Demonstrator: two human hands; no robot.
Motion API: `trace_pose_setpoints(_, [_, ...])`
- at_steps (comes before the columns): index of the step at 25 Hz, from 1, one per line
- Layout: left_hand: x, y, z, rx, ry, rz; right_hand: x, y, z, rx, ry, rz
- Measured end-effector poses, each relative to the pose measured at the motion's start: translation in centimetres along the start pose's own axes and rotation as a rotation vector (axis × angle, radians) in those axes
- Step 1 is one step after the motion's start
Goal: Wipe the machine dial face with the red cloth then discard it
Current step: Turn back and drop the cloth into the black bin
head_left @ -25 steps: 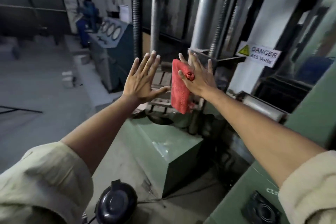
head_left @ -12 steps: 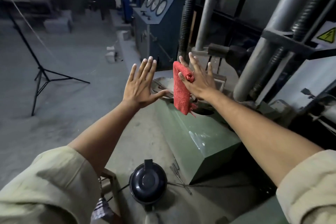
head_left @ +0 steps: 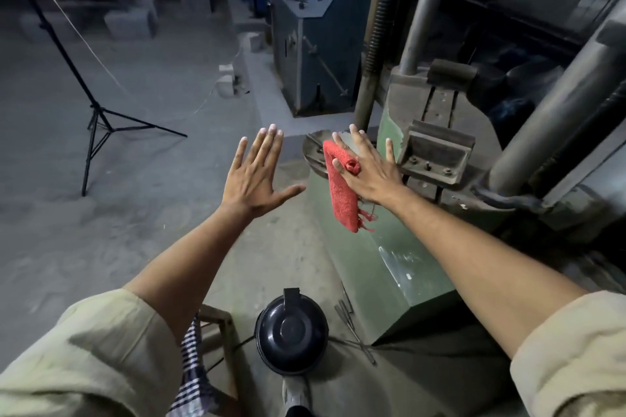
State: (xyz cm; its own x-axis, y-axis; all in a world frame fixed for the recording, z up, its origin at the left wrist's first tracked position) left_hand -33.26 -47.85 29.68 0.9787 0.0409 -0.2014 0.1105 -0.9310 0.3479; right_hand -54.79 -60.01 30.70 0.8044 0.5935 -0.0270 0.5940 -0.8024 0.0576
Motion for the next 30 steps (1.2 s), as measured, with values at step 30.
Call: trace_pose_setpoints(30, [11.4,-24.5,35.8,0.626,-0.069,-0.247,11.7,-9.3,47.5,0.509,-0.316,-0.268])
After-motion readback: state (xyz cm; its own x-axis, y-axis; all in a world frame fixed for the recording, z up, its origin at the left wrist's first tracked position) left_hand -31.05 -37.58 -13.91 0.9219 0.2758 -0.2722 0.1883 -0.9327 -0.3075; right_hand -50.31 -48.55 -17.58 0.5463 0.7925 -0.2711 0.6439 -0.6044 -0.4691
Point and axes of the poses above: each hand's wrist, its own y-axis towards the middle knuckle, its own z-axis out of the palm, x = y × z, the point moved 6 cm from there along y, towards the middle knuckle, and after that the axes turned 9 degrees about -y, right-handed, at the moved point
